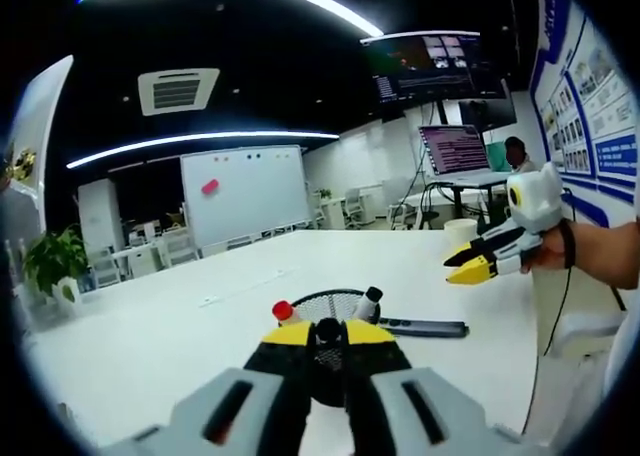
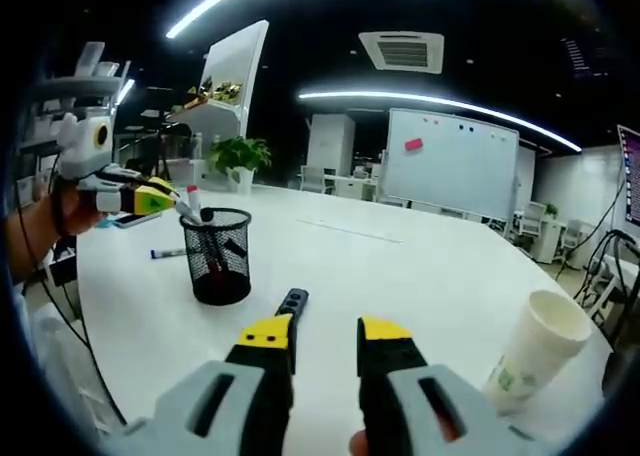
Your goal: Place the scattered laser pointers and whiteboard markers into the pen holder and stack the scattered paper cups together
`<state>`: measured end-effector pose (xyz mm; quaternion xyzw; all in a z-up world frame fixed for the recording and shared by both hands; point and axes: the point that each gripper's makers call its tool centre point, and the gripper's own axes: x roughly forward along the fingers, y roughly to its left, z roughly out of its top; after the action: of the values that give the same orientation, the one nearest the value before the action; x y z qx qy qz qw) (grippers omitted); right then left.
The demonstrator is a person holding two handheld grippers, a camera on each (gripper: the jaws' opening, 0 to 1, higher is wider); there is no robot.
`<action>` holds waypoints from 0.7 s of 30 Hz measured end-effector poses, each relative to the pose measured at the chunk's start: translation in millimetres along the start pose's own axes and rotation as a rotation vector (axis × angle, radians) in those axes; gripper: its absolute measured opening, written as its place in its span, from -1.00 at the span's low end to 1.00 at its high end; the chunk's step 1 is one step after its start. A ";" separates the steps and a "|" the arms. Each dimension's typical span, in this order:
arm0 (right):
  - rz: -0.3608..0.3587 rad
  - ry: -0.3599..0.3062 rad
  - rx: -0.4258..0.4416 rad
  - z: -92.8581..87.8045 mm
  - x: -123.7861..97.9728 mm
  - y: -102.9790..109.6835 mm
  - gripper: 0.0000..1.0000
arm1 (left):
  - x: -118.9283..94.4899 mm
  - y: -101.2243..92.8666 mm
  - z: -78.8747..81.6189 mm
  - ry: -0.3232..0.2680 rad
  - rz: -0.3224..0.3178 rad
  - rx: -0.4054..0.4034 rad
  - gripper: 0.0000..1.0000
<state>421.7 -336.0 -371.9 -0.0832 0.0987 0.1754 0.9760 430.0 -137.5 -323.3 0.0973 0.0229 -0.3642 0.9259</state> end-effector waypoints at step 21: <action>-0.003 -0.001 -0.001 0.4 0.3 -2.6 -0.51 | -2.5 -3.2 2.2 -0.009 0.000 -0.010 -0.55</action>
<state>423.0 -338.3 -371.3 -0.0837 0.0981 0.1741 0.9762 425.9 -138.5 -321.3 0.0910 0.0205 -0.3643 0.9266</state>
